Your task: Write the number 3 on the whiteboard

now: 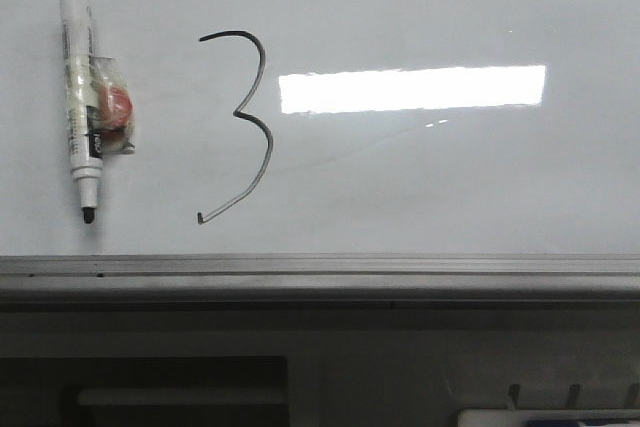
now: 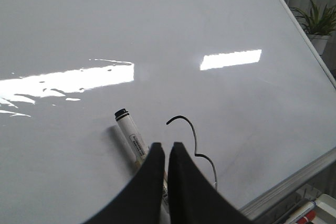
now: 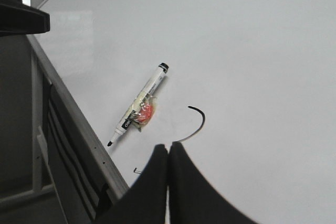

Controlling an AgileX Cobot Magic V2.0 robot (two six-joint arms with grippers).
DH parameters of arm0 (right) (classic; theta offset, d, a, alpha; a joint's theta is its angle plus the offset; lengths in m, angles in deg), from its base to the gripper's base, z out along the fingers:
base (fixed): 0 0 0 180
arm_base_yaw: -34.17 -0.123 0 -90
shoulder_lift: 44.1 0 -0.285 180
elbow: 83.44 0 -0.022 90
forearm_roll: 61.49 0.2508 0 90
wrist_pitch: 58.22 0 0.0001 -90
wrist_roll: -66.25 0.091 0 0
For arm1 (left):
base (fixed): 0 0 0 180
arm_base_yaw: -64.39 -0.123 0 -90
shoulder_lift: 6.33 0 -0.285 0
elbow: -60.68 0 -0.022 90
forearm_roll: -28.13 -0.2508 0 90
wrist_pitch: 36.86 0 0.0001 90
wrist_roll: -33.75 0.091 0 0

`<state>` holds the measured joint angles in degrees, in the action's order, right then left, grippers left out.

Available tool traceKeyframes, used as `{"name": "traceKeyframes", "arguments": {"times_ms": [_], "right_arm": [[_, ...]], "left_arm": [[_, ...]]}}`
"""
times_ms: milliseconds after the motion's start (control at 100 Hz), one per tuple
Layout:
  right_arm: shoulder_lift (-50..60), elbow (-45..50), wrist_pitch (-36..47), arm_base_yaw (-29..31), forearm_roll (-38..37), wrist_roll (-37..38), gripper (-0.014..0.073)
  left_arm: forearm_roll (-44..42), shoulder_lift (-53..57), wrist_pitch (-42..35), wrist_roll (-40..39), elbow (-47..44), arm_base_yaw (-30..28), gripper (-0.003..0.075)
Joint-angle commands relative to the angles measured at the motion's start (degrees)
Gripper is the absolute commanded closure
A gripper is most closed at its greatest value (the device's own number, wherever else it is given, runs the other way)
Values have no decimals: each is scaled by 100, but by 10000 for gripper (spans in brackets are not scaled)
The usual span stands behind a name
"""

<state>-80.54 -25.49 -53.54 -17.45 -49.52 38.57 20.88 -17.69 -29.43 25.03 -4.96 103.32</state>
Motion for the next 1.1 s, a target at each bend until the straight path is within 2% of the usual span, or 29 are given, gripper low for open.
{"name": "traceKeyframes", "arguments": {"times_ms": [0,140,290,860,1000,1090], "right_arm": [[582,586,794,16,-3,26,654],[1424,1360,758,16,-3,26,654],[1964,1575,729,16,-3,26,654],[2022,1624,796,16,-3,26,654],[2022,1624,796,16,-3,26,654],[2022,1624,796,16,-3,26,654]], "left_arm": [[-208,234,-422,-14,49,-6,741],[-142,357,-497,-14,37,-6,741],[-142,350,-497,-14,37,-6,741],[-86,337,-419,-14,37,-27,741],[22,337,-64,7,37,-509,741],[359,337,203,169,37,-1122,741]]}}
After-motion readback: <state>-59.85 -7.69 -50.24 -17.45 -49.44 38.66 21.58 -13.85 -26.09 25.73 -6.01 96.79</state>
